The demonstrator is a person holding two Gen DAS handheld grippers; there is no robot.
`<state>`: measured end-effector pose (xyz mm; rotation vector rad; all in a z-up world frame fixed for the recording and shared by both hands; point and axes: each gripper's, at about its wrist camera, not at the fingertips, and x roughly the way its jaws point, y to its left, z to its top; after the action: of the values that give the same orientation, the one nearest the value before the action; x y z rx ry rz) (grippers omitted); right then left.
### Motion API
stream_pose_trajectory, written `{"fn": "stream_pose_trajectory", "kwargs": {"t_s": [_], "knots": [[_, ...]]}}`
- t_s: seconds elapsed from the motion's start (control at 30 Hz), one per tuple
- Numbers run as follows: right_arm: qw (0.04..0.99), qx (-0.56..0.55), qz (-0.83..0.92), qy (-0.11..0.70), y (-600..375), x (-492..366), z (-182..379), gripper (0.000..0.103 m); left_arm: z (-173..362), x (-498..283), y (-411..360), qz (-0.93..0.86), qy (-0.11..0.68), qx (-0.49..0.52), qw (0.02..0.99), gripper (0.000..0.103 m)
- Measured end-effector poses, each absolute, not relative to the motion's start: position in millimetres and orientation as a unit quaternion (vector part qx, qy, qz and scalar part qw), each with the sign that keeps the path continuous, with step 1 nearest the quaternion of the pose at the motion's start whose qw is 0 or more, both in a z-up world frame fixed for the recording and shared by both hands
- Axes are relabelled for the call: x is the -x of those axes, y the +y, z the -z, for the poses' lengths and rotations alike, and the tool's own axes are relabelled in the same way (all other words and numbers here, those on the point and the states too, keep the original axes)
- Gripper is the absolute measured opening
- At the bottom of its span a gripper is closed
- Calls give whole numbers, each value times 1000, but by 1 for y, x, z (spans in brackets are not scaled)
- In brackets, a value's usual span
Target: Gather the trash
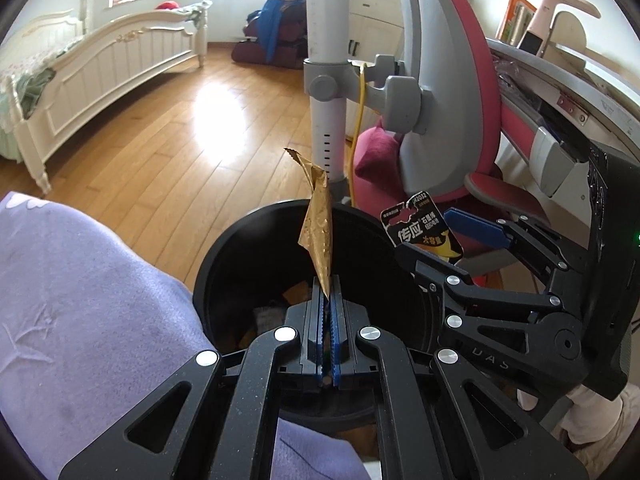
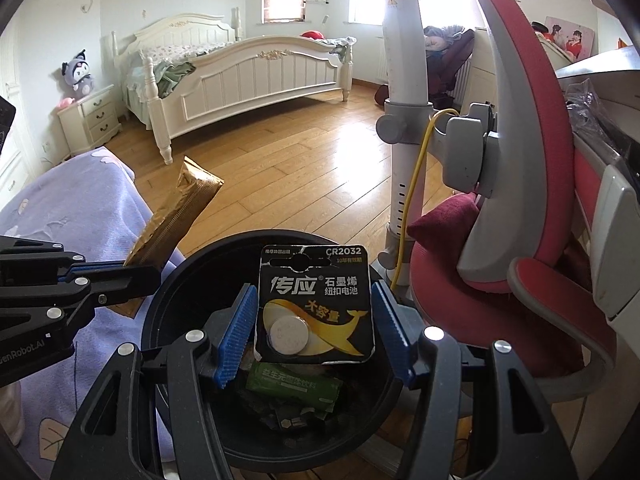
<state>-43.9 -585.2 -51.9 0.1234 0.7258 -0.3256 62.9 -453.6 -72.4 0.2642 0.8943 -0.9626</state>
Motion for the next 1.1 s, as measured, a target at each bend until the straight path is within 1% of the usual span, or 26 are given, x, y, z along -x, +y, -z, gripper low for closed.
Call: {"fn": "stream_pose_trajectory", "kwargs": {"t_s": [0.27,0.3,0.33,0.37,0.4,0.43,0.47,0.5,0.53,0.57,0.6,0.67,0.73,0.9,1.1], "knots": [[918,-59,164,356,-590,41,55,59,74,-66,-458,443,414,-126,785,4],[917,-57,167,358,-590,41,56,60,74,-66,-458,441,412,-127,787,6],[915,-51,171,361,-590,40,57,64,73,-66,-459,439,411,-129,789,10],[914,-45,177,363,-590,39,58,66,73,-65,-458,438,408,-130,791,25],[913,-39,180,364,-589,40,58,71,71,-64,-457,434,403,-132,795,51],[913,-35,181,364,-588,42,57,74,68,-62,-455,427,394,-134,803,64],[913,-34,182,364,-587,43,57,76,65,-60,-453,422,385,-136,810,82],[913,-33,183,363,-586,45,56,78,62,-58,-451,417,376,-137,816,89],[913,-33,184,363,-585,48,55,82,58,-56,-448,415,371,-137,819,90],[913,-35,184,363,-583,50,54,84,55,-55,-446,414,369,-137,821,95],[913,-37,184,363,-581,52,53,89,51,-54,-442,411,367,-136,823,98],[914,-41,180,362,-577,55,50,92,44,-51,-431,399,362,-133,832,98],[914,-42,177,363,-569,56,46,97,38,-48,-416,374,359,-129,845,98],[926,-36,145,348,-533,53,27,98,31,-48,-360,339,386,-91,853,98],[941,-41,70,328,-466,38,-2,98,18,-31,-267,230,344,-33,910,98]]}}
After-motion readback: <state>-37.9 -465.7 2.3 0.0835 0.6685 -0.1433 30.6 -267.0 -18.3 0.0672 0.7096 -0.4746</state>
